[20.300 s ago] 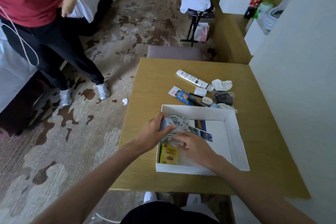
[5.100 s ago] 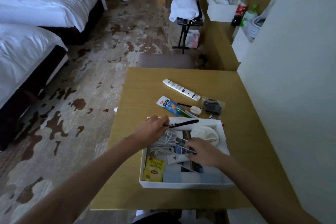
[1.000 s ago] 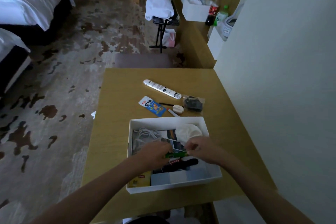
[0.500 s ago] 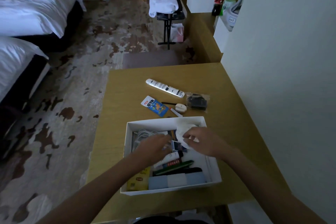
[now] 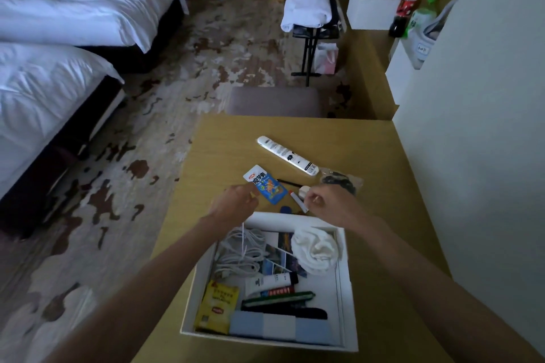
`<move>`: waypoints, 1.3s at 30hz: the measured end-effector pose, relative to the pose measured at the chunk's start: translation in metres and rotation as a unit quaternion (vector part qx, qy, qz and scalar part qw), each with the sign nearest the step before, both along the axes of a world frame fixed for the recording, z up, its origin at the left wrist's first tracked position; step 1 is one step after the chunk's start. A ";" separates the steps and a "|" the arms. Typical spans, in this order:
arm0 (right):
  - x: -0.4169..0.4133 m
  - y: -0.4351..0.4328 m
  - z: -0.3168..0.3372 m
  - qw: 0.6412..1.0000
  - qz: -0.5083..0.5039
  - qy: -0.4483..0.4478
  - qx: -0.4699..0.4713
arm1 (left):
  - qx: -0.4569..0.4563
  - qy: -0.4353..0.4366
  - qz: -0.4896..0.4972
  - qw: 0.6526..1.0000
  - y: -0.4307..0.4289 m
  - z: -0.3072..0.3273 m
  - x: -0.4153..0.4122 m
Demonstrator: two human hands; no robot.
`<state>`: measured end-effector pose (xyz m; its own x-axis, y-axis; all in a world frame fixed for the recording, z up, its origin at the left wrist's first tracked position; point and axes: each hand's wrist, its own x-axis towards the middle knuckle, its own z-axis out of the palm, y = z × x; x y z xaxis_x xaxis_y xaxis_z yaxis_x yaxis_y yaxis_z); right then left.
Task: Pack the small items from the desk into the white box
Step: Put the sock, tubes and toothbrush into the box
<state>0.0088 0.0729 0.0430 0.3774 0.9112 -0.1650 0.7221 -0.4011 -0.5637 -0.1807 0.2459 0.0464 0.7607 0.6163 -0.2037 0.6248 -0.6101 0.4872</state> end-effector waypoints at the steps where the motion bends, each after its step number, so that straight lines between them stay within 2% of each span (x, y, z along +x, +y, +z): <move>1: 0.002 0.010 -0.003 1.000 0.002 -0.007 -0.014 | -0.001 0.003 -0.002 1.000 0.007 -0.001 0.002; 8: 0.010 0.067 -0.050 0.984 -0.037 -0.090 -0.148 | -0.069 0.021 -0.038 0.997 0.052 -0.030 0.024; 14: 0.014 0.093 -0.092 0.967 -0.029 -0.148 -0.207 | -0.054 0.076 -0.119 0.989 0.081 -0.063 0.041; 18: 0.016 0.099 -0.106 0.958 -0.014 -0.167 -0.235 | 0.030 0.092 -0.218 0.971 0.099 -0.088 0.058; 21: 0.017 0.100 -0.105 0.954 0.010 -0.182 -0.237 | 0.142 0.157 -0.309 0.927 0.109 -0.102 0.080; 24: 0.016 0.096 -0.100 0.955 0.010 -0.178 -0.236 | 0.205 0.192 -0.342 0.897 0.112 -0.114 0.097; 29: 0.018 0.091 -0.081 0.972 -0.046 -0.151 -0.176 | 0.231 0.183 -0.366 0.883 0.118 -0.120 0.110; 33: 0.016 0.079 -0.063 0.987 -0.099 -0.089 -0.085 | 0.235 0.161 -0.354 0.891 0.121 -0.118 0.101; 36: 0.009 0.067 -0.047 0.992 -0.124 -0.005 -0.016 | 0.192 0.148 -0.313 0.918 0.117 -0.109 0.086; 39: 0.000 0.055 -0.032 0.987 -0.131 0.056 0.071 | 0.129 0.069 -0.233 0.961 0.108 -0.090 0.064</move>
<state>0.0083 0.1277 0.0109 0.5903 0.8014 -0.0962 0.5339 -0.4770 -0.6981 -0.1164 0.3541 -0.0441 0.9430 0.2587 -0.2095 0.3024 -0.9287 0.2145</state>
